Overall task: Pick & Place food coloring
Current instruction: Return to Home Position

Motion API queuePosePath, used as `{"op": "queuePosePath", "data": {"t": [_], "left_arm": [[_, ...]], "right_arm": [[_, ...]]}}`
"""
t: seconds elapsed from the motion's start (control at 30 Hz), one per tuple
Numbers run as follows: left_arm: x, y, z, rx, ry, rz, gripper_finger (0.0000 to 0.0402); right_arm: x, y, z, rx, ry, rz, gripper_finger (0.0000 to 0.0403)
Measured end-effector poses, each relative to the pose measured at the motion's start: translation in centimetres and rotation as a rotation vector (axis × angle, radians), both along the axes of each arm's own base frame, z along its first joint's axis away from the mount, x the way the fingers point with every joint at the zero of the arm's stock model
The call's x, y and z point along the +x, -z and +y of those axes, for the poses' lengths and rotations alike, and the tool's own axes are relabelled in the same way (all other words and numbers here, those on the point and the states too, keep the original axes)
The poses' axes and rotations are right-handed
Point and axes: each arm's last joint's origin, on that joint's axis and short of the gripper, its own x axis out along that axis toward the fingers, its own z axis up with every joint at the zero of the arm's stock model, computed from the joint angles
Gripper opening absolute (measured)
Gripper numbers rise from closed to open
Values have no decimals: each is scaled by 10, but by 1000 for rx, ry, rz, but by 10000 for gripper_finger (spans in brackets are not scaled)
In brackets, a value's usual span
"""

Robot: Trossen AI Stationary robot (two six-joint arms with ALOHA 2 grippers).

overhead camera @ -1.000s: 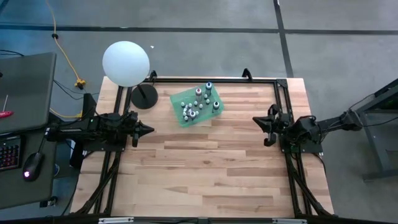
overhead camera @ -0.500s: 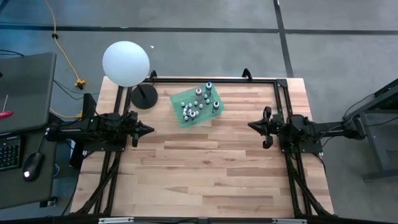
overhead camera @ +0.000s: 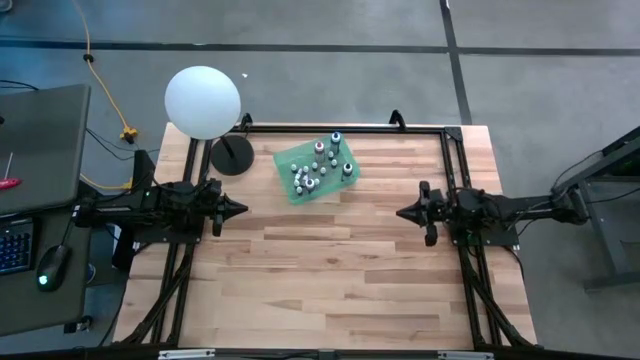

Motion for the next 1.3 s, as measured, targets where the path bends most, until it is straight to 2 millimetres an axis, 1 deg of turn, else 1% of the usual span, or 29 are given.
{"op": "queuePosePath", "data": {"t": [0.07, 0.27, 0.43, 0.63, 1.3], "left_arm": [[0, 0, 0, 0, 0, 0, 0], [0, 0, 0, 0, 0, 0, 0], [0, 0, 0, 0, 0, 0, 0], [0, 0, 0, 0, 0, 0, 0], [0, 0, 0, 0, 0, 0, 0]], "right_arm": [[0, 2, 0, 3, -5, 23, 0], [0, 3, 2, -60, -62, 33, 0], [0, 3, 2, -56, -69, 34, 0], [0, 3, 2, -121, -77, 31, 0], [0, 3, 2, -130, -80, 27, 0]]}}
